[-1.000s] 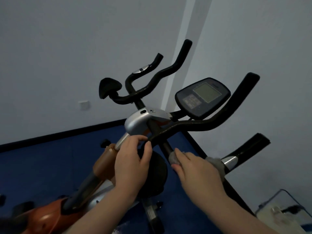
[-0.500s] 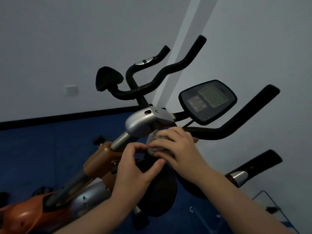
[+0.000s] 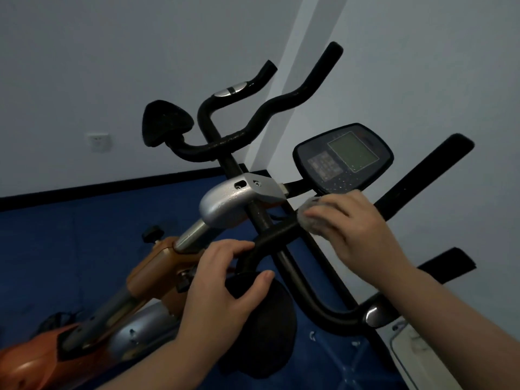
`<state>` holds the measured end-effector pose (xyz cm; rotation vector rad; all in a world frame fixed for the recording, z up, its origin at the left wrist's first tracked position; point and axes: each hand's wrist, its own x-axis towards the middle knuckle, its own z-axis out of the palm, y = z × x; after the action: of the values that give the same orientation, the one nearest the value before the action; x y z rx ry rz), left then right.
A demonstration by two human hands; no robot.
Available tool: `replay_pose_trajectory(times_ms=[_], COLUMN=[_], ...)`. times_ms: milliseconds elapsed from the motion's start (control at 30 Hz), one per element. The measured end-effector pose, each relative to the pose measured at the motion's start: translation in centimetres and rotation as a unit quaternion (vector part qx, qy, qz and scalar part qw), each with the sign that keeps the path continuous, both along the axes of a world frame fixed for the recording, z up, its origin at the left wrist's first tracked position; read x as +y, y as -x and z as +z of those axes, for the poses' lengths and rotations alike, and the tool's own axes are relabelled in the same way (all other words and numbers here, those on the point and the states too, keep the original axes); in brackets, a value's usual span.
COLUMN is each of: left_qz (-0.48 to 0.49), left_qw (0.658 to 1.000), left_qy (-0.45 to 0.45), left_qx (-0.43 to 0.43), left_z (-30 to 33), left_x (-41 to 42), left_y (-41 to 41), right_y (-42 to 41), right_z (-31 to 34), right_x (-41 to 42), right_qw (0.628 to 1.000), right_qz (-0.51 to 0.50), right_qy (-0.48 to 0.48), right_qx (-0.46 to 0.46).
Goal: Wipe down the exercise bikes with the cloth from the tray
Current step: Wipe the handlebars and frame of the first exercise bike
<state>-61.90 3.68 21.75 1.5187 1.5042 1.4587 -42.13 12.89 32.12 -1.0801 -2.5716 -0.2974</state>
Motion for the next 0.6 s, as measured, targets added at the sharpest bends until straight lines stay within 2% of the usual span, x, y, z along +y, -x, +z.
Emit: replay_pose_trajectory(times_ms=[100, 200, 300, 400, 467, 533, 600], left_qz=[0.004, -0.016, -0.049, -0.087, -0.121, -0.135, -0.146], left_qw=[1.0, 1.0, 0.997, 0.992, 0.987, 0.984, 0.983], left_qy=[-0.006, -0.003, 0.005, 0.007, 0.01, 0.016, 0.025], left_qx=[-0.007, 0.01, 0.065, 0.09, 0.109, 0.112, 0.109], left_z=[0.2, 0.6, 1.4, 2.9, 3.5, 3.6, 3.3], left_x=[0.1, 0.1, 0.7, 2.1, 3.0, 3.2, 3.1], left_y=[-0.1, 0.1, 1.2, 1.6, 1.3, 1.1, 1.5], right_y=[2.0, 4.7, 0.6, -1.0, 2.2, 4.6, 3.2], right_z=[-1.2, -3.0, -1.1, 0.5, -0.7, -2.4, -2.5], right_x=[-1.0, -2.8, -1.6, -1.3, -1.9, -3.2, -3.3], right_qw=[0.996, 0.997, 0.998, 0.986, 0.984, 0.991, 0.991], right_qz=[-0.048, -0.014, -0.061, -0.136, -0.123, -0.081, -0.094], right_qy=[0.009, 0.052, -0.003, -0.023, -0.011, 0.015, 0.004], right_qx=[0.076, 0.058, 0.021, 0.092, 0.125, 0.105, 0.09])
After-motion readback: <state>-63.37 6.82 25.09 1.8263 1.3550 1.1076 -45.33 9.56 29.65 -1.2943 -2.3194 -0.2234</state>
